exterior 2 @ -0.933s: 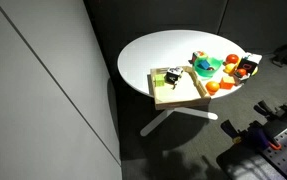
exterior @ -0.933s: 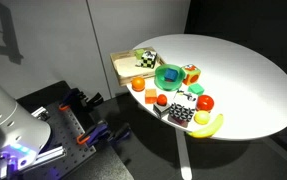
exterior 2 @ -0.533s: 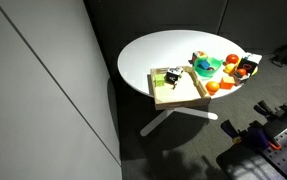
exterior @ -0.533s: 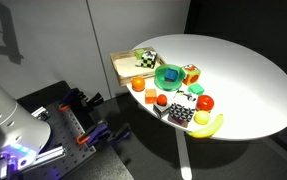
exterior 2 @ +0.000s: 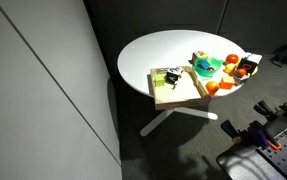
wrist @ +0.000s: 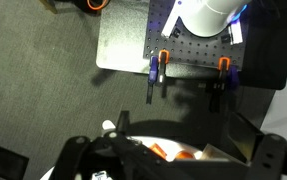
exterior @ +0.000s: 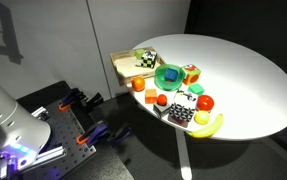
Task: Put one square plush toy in the box
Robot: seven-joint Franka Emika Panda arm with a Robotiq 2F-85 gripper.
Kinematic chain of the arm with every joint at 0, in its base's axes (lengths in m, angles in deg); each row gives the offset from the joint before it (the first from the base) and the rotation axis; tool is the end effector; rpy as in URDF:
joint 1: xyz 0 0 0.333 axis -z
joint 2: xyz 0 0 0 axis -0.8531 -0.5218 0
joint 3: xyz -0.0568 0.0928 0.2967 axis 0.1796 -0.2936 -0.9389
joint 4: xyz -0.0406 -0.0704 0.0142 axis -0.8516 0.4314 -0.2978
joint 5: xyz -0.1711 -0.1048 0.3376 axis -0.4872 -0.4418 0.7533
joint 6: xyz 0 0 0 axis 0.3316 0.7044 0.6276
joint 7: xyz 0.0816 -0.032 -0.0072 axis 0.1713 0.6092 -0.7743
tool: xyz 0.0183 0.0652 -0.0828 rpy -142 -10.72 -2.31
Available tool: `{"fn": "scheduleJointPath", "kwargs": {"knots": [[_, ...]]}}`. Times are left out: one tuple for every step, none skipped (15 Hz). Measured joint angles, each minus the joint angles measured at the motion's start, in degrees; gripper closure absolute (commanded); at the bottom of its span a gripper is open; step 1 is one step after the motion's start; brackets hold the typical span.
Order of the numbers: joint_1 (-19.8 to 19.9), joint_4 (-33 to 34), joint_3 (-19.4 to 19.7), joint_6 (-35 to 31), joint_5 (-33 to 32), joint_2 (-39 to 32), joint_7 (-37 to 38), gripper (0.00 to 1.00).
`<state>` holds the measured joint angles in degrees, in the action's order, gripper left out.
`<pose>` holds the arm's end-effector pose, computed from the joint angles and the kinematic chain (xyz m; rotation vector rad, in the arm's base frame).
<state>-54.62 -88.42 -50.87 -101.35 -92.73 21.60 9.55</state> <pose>0.2872 -0.1028 0.5440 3.0598 0.1223 -0.4196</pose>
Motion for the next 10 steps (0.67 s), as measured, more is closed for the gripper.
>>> {"fn": "scheduleJointPath", "kwargs": {"knots": [[-0.02,0.02,0.07,-1.33,0.49,-0.58,0.01,0.00],[-0.06,0.03,0.17,-2.77,1.10,-1.19,0.01,0.00],[-0.12,0.03,0.30,-4.27,1.76,-1.79,0.01,0.00],[-0.19,0.04,0.42,-5.83,2.41,-2.44,0.01,0.00],[-0.23,0.05,0.50,-7.44,3.11,-3.10,0.01,0.00],[-0.23,0.06,0.54,-9.17,3.85,-3.79,0.01,0.00],[-0.23,0.10,0.56,-10.99,4.57,-4.55,0.01,0.00],[-0.23,0.15,0.57,-12.96,5.32,-5.36,0.01,0.00],[-0.23,0.23,0.58,-14.89,6.06,-6.20,0.01,0.00],[-0.23,0.38,0.59,-16.77,6.75,-7.11,0.01,0.00]]}}
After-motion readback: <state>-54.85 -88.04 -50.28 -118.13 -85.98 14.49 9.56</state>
